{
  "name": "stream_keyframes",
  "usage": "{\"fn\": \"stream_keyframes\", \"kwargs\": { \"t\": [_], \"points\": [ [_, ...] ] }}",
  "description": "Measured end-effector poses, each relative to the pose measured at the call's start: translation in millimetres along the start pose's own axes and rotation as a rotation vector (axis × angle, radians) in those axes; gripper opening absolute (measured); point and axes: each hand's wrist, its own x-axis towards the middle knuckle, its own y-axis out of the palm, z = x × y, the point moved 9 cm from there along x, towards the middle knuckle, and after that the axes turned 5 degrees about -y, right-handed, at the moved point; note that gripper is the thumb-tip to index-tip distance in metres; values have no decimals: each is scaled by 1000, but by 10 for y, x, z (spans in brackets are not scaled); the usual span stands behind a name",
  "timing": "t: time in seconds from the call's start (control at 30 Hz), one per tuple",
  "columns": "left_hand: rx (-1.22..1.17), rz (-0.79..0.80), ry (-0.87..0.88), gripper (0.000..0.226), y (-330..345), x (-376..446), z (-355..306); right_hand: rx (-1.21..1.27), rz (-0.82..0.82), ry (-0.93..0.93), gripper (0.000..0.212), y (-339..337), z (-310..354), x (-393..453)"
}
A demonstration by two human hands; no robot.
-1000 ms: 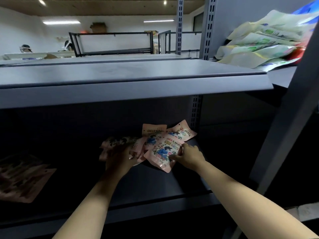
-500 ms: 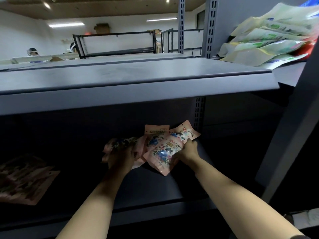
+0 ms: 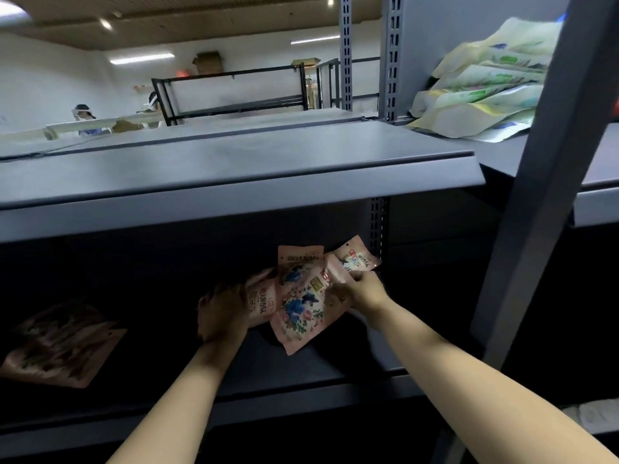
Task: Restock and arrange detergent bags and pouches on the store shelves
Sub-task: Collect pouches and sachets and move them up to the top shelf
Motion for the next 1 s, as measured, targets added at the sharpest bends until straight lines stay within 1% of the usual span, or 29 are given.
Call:
{"fn": "stream_keyframes", "kwargs": {
  "t": [0.07,0.13,0.2,0.27,0.33,0.43,0.5,0.57,0.6,0.67,0.8,0.93,1.0],
  "points": [
    [-138,-54,-41,32,-128,-75,27,76,22,-73,12,-26,207,-99],
    [-279,-128,-41,27,-286,-189,7,136,6,-127,13,-85,389,-201],
    [-357,-209,-45,25,-468,-332,-35,171,-13,-186,15,-170,541,-322],
    [-402,-277,-88,24,-620,-477,-81,101,-29,-275,14,-307,690,-479],
    [-439,-311,-138,23,-728,-633,-142,23,-48,-353,6,-460,812,-631],
    [-545,-369,-226,25,-907,-936,-230,-59,-78,-386,22,-646,914,-842],
    [-558,-412,-292,24,-1031,-1159,-314,-99,-76,-393,28,-747,963,-990],
    [-532,-491,-300,20,-1198,-1400,-488,-48,11,-460,22,-813,1018,-1185],
    [-532,-536,-293,23,-1299,-1527,-598,-31,41,-514,18,-871,1058,-1299],
    [-555,-601,-292,28,-1487,-1763,-799,-31,20,-631,15,-1073,1148,-1517],
    [-573,-739,-281,26,-1878,-2189,-1172,10,-12,-851,13,-1487,1366,-1935],
    [-629,-876,-247,29,-2233,-2570,-1560,148,-36,-969,6,-2027,1587,-2164],
    [-630,-931,-201,27,-2405,-2728,-1806,212,-66,-1004,6,-2385,1716,-2205]
  ]
}}
